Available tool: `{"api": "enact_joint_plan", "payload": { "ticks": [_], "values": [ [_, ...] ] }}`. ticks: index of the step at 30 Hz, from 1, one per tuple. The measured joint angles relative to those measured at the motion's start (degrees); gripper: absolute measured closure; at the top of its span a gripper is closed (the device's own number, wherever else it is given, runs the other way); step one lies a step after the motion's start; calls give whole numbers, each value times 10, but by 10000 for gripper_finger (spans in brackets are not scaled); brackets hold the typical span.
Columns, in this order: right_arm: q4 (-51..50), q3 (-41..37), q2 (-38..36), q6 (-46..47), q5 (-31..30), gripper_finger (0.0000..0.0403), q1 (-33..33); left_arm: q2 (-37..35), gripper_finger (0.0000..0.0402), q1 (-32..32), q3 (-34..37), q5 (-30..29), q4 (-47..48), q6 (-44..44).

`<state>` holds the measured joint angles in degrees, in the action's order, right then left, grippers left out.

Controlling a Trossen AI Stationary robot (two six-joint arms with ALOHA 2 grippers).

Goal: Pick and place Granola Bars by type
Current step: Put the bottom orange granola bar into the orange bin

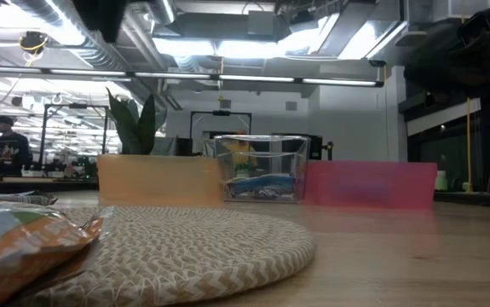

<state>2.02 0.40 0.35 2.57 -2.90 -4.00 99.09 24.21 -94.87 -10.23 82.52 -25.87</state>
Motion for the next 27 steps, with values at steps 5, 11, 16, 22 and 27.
{"api": "enact_joint_plan", "payload": {
  "ticks": [5,11,16,22,27],
  "values": [
    [0,0,0,0,0,271,0,0,258,62,0,-6,-36,-28],
    [0,0,0,0,0,271,0,0,258,124,0,-8,-81,-49],
    [0,0,0,0,0,271,0,0,258,162,0,-9,-132,-49],
    [0,0,0,0,0,271,0,2,259,198,0,-17,-209,0],
    [0,0,0,0,0,271,0,13,258,216,0,-17,-259,28]
  ]
}}
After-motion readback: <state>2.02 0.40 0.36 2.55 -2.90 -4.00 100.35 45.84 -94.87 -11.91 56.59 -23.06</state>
